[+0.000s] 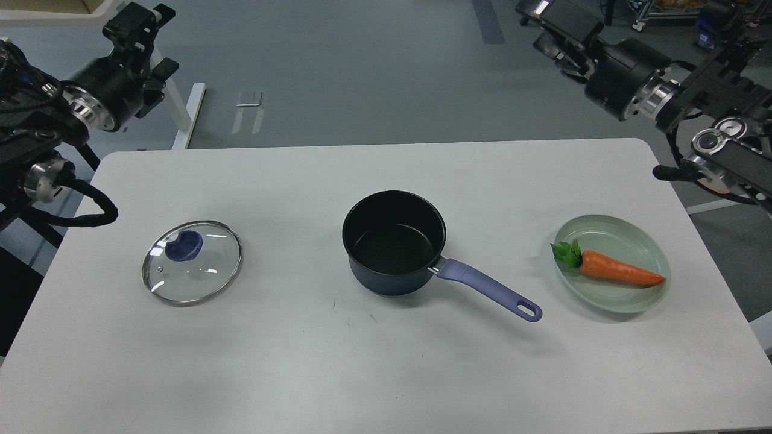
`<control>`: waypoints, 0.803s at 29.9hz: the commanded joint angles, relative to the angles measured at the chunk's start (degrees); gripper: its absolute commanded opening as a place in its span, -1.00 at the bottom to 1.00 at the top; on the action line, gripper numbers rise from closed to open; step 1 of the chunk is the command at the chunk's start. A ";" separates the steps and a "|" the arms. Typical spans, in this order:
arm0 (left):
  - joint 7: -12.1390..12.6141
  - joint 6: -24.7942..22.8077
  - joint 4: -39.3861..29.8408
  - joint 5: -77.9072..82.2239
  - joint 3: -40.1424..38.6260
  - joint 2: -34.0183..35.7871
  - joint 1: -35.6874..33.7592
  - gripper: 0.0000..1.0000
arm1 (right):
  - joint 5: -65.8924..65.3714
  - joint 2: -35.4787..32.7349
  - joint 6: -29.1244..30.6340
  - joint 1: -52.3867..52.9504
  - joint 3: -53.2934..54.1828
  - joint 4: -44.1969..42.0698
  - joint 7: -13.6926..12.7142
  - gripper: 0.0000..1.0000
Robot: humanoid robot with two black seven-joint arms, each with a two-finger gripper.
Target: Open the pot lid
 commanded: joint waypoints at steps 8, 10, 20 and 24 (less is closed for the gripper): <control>-0.02 -0.68 9.17 -7.21 -5.10 -4.75 0.40 0.98 | 15.13 3.77 -2.49 -3.90 9.52 -3.28 0.06 0.99; -0.02 -0.77 11.11 -8.96 -5.27 -5.80 0.84 0.98 | 21.27 3.78 -2.49 -4.60 9.88 -4.16 0.06 0.99; -0.02 -6.04 13.23 -25.58 -8.96 -10.72 8.56 0.98 | 41.51 8.43 -1.96 -5.13 12.24 -11.80 -0.03 0.99; -0.02 -6.31 13.58 -25.49 -12.65 -12.92 12.34 0.98 | 45.81 11.76 -1.87 -6.97 16.11 -14.09 -0.11 0.99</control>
